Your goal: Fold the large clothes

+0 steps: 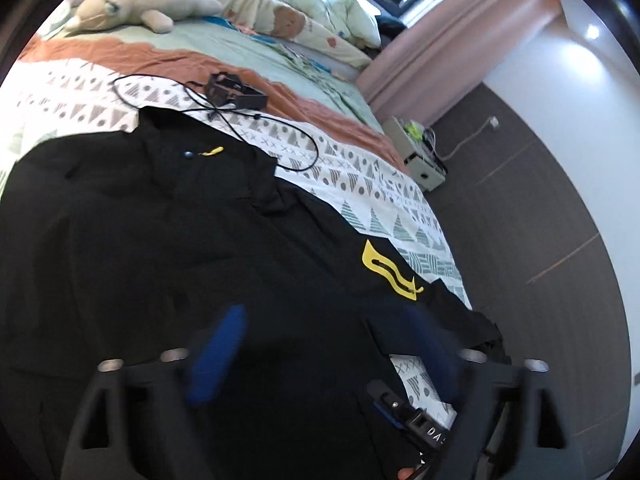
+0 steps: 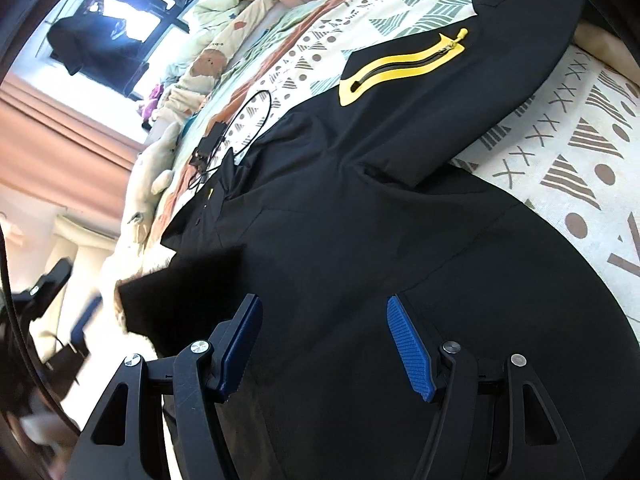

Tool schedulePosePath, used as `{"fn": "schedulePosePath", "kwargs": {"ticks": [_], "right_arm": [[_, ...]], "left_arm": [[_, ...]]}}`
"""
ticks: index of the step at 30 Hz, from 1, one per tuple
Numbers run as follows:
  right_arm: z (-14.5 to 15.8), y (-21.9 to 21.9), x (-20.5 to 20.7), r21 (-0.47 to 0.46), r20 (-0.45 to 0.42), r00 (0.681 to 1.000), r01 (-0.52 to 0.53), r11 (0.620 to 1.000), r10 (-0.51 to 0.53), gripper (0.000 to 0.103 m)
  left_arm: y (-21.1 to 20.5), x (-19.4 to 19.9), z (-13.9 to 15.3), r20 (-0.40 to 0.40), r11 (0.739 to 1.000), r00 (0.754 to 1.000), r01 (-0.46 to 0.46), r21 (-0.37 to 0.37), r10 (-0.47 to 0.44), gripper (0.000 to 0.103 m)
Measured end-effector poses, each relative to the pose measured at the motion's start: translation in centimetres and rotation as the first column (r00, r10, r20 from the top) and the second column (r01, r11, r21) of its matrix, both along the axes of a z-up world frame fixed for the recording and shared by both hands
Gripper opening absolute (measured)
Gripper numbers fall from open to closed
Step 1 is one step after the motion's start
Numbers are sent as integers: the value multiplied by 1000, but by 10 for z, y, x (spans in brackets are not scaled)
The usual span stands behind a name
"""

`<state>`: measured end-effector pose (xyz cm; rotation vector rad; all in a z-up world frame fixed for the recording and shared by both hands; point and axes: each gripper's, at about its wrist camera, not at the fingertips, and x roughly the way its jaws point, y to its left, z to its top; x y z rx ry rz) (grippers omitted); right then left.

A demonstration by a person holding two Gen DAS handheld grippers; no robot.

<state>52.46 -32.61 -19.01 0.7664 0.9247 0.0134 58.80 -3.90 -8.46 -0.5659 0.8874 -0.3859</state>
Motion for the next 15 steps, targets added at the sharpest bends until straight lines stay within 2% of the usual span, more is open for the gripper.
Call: {"fn": "schedulePosePath", "kwargs": {"ticks": [4,7,11,15], "right_arm": [[2,-1,0,-18,2,1000,3,1000,-3,66],[4,8,3,-40,9,1000,-8,999,8,66],[10,33,9,-86,26,997,-65,994,67,66],[17,69,12,-181,46,986,-146,973,157,66]], "left_arm": [[18,-24,-6,6,998,999,-53,-42,53,91],[37,-46,-6,28,991,991,-134,-11,135,91],[69,-80,-9,54,967,966,-254,20,252,91],[102,-101,-21,46,930,930,-367,34,365,89]]}}
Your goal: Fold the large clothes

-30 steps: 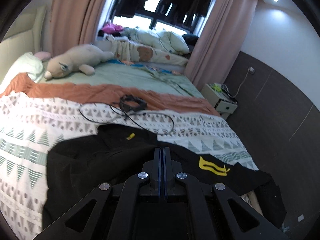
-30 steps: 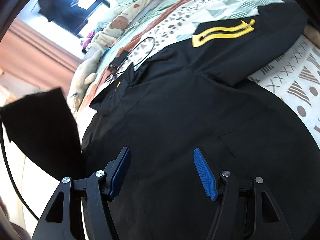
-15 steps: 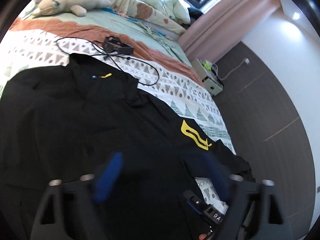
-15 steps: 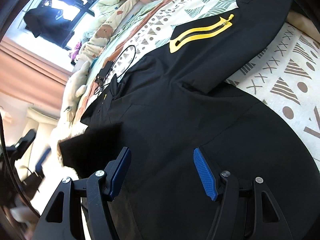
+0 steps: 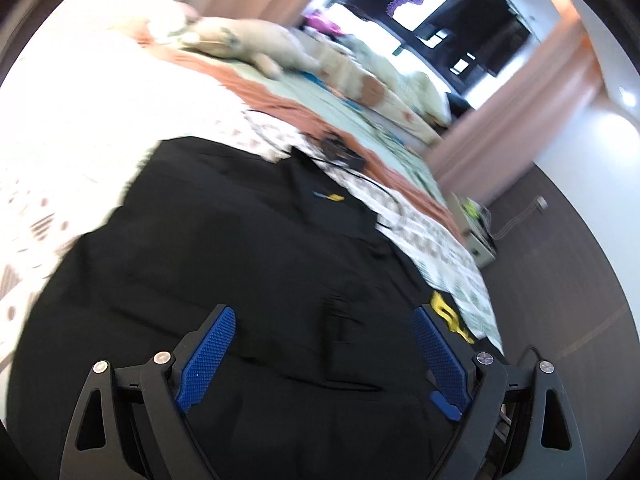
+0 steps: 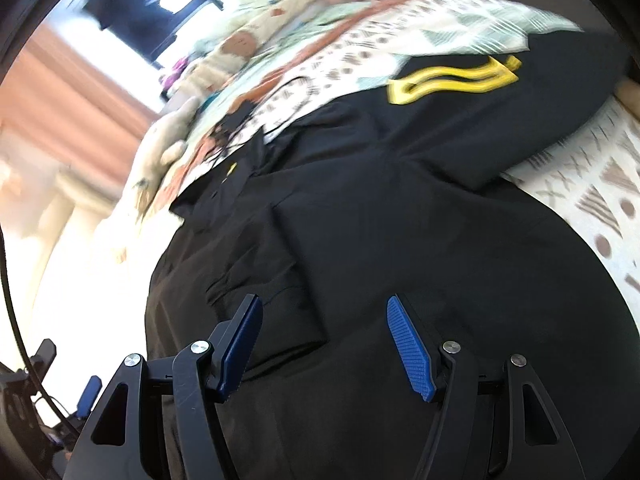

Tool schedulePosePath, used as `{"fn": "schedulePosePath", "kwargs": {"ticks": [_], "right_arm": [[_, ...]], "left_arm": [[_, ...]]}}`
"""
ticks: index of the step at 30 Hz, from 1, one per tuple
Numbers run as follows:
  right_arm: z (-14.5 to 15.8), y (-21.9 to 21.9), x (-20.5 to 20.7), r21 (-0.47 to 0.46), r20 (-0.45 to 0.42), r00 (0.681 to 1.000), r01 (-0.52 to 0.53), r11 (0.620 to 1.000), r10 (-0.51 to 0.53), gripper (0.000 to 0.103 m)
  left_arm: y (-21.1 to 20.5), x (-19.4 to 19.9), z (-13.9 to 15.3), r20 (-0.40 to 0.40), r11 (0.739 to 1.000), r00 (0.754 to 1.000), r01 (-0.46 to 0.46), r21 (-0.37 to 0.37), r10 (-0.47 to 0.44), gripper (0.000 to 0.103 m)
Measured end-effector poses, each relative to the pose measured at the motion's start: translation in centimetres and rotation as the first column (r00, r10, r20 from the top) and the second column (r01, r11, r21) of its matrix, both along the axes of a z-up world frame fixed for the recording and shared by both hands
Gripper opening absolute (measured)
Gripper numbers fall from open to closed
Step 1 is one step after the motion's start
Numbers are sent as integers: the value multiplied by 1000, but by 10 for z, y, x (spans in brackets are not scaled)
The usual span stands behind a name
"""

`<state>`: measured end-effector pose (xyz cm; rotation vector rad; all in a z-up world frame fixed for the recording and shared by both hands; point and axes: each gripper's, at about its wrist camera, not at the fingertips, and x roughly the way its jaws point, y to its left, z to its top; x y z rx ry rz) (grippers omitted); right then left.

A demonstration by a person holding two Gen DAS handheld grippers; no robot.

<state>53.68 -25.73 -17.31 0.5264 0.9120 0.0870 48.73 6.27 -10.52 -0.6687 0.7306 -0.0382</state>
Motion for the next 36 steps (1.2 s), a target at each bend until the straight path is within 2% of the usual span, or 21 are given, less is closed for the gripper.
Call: {"fn": "schedulePosePath", "kwargs": {"ticks": [4,7,9,10,13,14,17,19,20,21,22,24,27,30,32,36], "right_arm": [[-1,40,4,-111,1,996,-88,990,88,66],[-4,67,7,-192,3,989,-146,971,149,66],[-7,89,8,-246,6,978,-202,948,210,66],[-8,95,8,-266,2,975,-214,940,223,66],[-19,115,12,-317,-35,971,-237,918,238,66],[-23,118,13,-326,-48,970,-243,914,240,66],[-36,129,17,-376,-94,963,-268,887,252,65],[-43,133,19,-384,-120,960,-281,879,254,65],[-45,131,20,-388,-122,962,-274,880,246,61],[-44,128,20,-389,-118,964,-266,882,238,48],[-43,126,20,-384,-115,965,-261,885,235,43],[-31,111,18,-368,-65,975,-222,903,213,39],[-6,79,13,-332,19,989,-130,934,144,38],[16,44,6,-321,75,997,-10,947,36,38],[25,11,0,-309,93,993,99,946,-74,44],[11,-37,-6,-120,56,988,153,981,-147,45]], "left_arm": [[33,-5,-7,-25,999,999,-42,9,43,78],[54,-14,-14,-28,995,996,-87,52,89,78],[65,-13,-23,-53,995,994,-96,41,98,76],[72,-14,-26,-59,995,993,-101,29,102,70],[92,-18,-33,-74,989,986,-147,28,149,67],[97,-21,-35,-76,987,984,-160,22,161,64],[104,-22,-42,-89,988,984,-155,-2,155,55],[105,-22,-45,-103,989,983,-149,23,150,50],[106,-22,-46,-110,989,983,-145,35,148,46],[107,-21,-48,-113,989,983,-142,38,146,45],[108,-20,-50,-115,989,983,-142,35,145,44],[108,-19,-52,-116,988,981,-153,32,155,44],[105,-18,-55,-122,987,979,-157,43,161,44],[104,-17,-57,-127,987,979,-154,43,158,44],[103,-17,-57,-130,987,978,-155,51,160,44],[102,-18,-57,-131,986,978,-159,54,165,44]]}}
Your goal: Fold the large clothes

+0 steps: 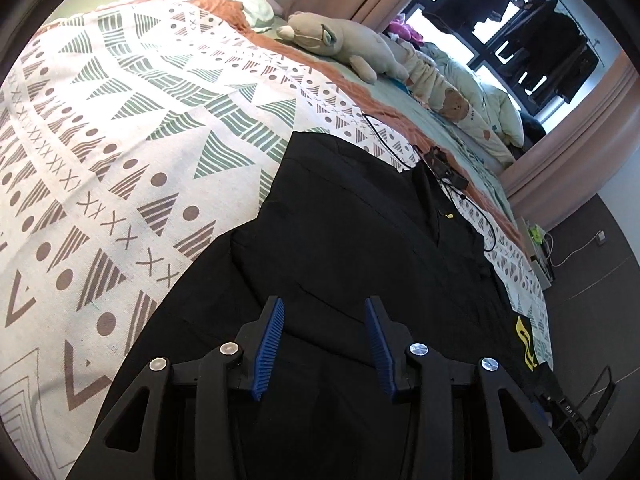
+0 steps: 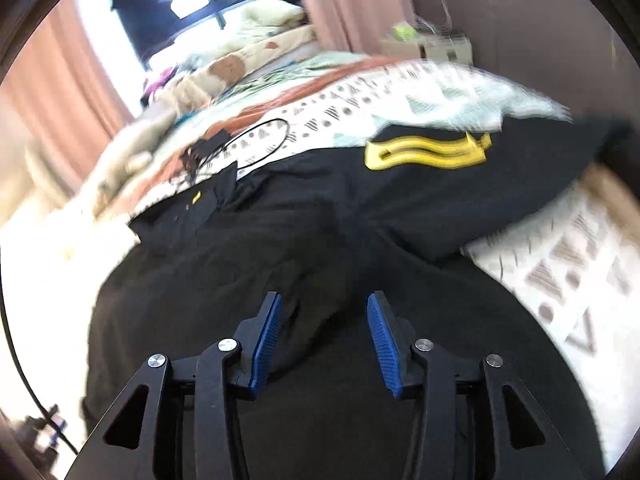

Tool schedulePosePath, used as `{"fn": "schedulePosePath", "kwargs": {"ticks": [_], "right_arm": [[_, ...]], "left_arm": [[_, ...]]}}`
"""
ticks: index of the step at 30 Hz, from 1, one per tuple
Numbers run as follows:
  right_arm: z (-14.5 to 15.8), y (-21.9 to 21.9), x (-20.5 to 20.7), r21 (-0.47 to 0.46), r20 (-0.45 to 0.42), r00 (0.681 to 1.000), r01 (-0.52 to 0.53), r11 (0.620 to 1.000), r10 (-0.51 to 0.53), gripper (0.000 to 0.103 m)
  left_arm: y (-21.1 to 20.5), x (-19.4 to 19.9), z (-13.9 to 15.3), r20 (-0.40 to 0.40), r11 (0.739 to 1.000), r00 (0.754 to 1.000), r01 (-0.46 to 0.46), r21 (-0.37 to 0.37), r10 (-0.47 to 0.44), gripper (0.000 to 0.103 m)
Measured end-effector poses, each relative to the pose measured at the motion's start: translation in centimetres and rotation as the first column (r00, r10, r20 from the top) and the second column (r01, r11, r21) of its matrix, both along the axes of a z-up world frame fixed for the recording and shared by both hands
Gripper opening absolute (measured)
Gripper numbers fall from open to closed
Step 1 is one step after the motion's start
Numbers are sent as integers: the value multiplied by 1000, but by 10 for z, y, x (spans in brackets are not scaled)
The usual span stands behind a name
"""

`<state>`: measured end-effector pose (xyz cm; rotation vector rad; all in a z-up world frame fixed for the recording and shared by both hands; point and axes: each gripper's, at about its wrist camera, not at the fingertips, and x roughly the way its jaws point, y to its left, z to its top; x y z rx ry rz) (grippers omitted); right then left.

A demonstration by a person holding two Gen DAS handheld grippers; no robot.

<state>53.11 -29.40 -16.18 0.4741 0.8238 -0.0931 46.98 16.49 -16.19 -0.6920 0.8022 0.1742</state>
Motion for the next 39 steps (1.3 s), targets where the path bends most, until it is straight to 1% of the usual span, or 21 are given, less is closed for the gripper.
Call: {"fn": "schedulePosePath", "kwargs": {"ticks": [1,3,5,6,8,9,11,12,13,17,23,24,26,27,28,29,30,31,33,35,39], "right_arm": [[-9,-8,1,62,-21,1000,1,998,0,45],[-29,-19,4,188,-63,998,-7,982,20,45],[-42,-23,8,255,-86,996,-7,967,30,45],[-47,-23,11,268,-91,995,-11,963,37,45],[-53,-16,16,283,-98,994,-24,959,54,45],[-55,-15,20,296,-93,994,-30,955,60,43],[-59,-8,27,290,-90,993,-43,956,71,30],[-62,-5,33,274,-106,991,-45,961,77,15],[-66,-3,36,271,-114,991,-42,962,76,10],[-75,-2,47,285,-109,992,-36,958,70,7],[-67,-4,50,259,-77,995,-36,965,58,7],[-66,-6,51,269,-76,995,-36,962,59,9],[-65,-13,48,287,-75,997,-13,958,36,17],[-61,-17,43,289,-61,998,-1,957,19,31],[-58,-20,40,287,-49,999,1,958,14,51],[-51,-26,33,275,-28,1000,3,962,5,59],[-44,-32,27,252,-7,1000,12,968,-11,66],[-39,-36,24,234,5,1000,21,972,-23,66],[-27,-53,12,199,34,997,54,978,-62,66],[-22,-72,5,206,53,993,88,975,-101,66],[-12,-116,-7,179,83,980,165,970,-181,66]], "left_arm": [[-1,0,0,-1,1000,1000,1,1,-1,44],[-2,1,-1,-6,1000,1000,5,7,-5,44],[-3,2,-2,-12,1000,1000,8,14,-8,44],[-3,2,-4,-16,1000,1000,9,15,-8,44],[-2,3,-6,-23,1000,1000,9,11,-9,44],[-1,4,-7,-26,1000,1000,8,5,-8,44],[3,3,-9,-26,1000,1000,-2,-9,2,44],[4,2,-10,-27,1000,1000,-7,-12,7,44],[5,2,-10,-28,1000,1000,-12,-14,11,44],[11,-1,-11,-28,999,999,-23,-29,23,44],[11,-2,-9,-22,999,999,-25,-29,25,44],[10,-2,-8,-23,999,1000,-22,-28,21,44],[8,0,-6,-26,1000,1000,-12,-20,11,47],[6,1,-5,-32,1000,999,-10,-13,9,50],[5,1,-4,-38,1000,999,-10,-4,10,60],[3,1,-3,-37,1000,999,-10,1,10,72],[1,0,-1,-30,1000,999,-9,5,9,77],[-2,0,1,-18,1000,1000,-8,11,8,83],[-7,-1,6,3,1000,1000,2,28,-2,84],[-11,0,10,11,999,1000,10,37,-11,84],[-14,1,9,13,1000,1000,13,7,-13,84]]}}
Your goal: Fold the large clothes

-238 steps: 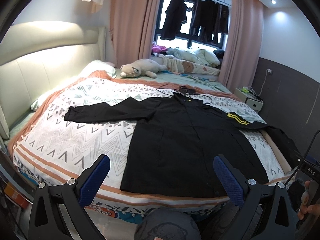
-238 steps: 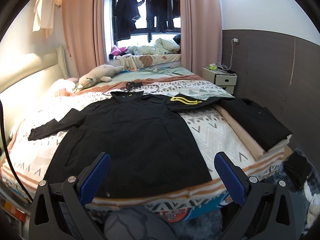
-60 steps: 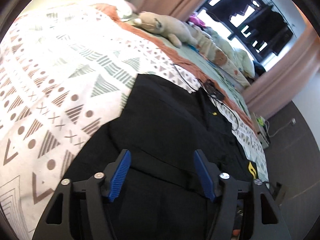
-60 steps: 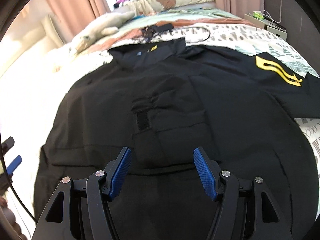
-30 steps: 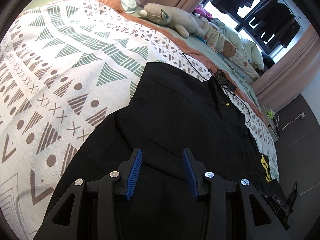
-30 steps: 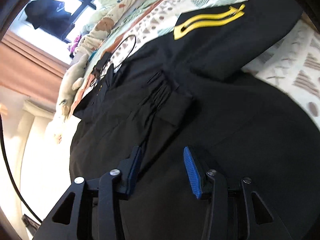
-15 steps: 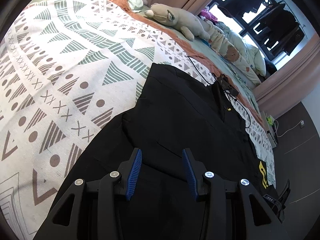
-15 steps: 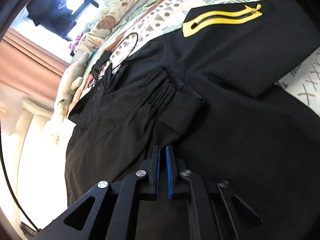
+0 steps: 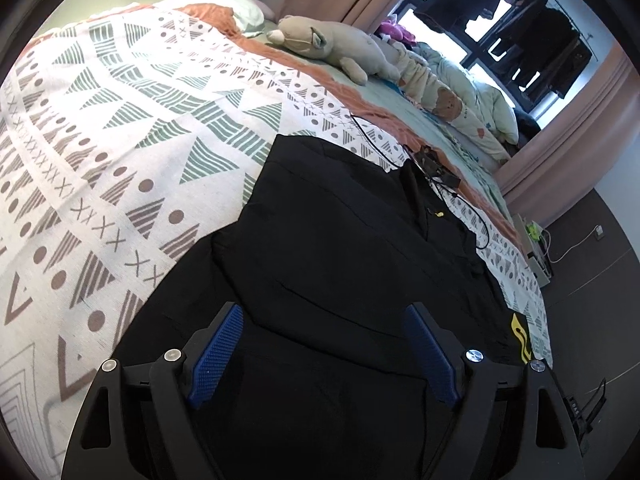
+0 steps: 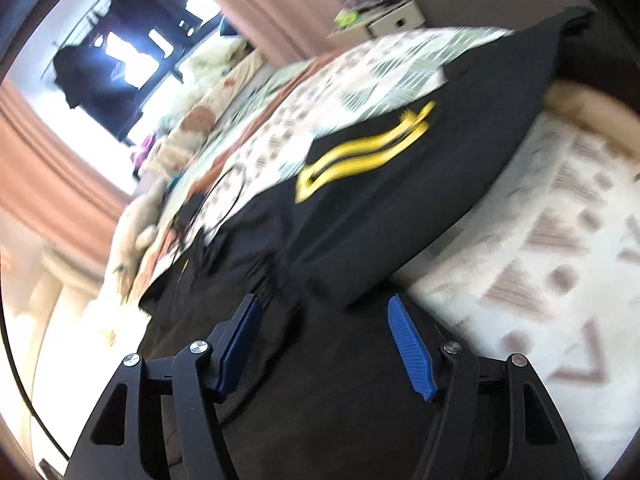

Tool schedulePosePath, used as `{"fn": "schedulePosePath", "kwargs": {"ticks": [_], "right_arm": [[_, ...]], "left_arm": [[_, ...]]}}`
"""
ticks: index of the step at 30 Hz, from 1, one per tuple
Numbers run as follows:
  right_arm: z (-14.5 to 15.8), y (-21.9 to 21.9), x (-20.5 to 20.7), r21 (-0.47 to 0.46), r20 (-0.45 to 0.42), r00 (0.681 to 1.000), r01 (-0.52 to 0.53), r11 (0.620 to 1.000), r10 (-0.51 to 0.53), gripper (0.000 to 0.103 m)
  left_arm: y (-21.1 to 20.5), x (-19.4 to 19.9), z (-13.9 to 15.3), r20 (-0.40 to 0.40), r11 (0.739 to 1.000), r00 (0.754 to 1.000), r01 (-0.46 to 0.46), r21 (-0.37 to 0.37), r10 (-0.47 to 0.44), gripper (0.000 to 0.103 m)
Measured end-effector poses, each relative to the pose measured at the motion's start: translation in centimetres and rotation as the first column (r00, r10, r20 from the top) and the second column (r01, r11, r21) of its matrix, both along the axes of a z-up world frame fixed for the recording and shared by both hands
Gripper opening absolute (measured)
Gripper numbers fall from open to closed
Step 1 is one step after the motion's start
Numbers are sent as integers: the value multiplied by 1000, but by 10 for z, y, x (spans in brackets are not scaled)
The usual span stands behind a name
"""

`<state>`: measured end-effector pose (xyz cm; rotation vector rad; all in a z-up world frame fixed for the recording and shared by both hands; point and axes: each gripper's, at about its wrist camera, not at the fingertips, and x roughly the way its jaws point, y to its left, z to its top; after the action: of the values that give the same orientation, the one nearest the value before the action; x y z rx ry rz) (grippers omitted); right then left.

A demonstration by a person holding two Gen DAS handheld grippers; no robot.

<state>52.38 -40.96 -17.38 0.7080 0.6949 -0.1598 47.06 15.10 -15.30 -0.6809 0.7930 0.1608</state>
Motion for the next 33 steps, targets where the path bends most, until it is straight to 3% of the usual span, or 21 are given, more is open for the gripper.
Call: {"fn": "schedulePosePath", "kwargs": {"ticks": [8,17,18,21,23,27,33], "right_arm": [[10,-72,-10,-93,41,994,101,990,-98,61],[-2,-123,-4,-75,68,985,163,984,-158,56],[-4,-127,-2,-68,74,984,167,984,-162,48],[-5,-138,2,-67,94,981,179,982,-172,7],[-3,-144,-1,-34,150,974,179,983,-172,4],[14,-127,-8,-11,237,961,150,989,-143,3],[61,-72,-6,-9,354,935,6,1000,-2,3]], "left_arm": [[-6,2,2,8,1000,1000,0,8,0,84],[-12,4,0,-3,999,1000,-13,45,13,84],[-13,4,-1,-4,999,1000,-11,43,11,84],[-13,2,2,15,999,1000,-27,44,26,84],[-14,-1,7,37,997,999,-39,64,37,84],[-12,-2,10,53,998,998,-42,52,39,84],[-7,-4,12,55,999,998,-37,15,36,84]]}}
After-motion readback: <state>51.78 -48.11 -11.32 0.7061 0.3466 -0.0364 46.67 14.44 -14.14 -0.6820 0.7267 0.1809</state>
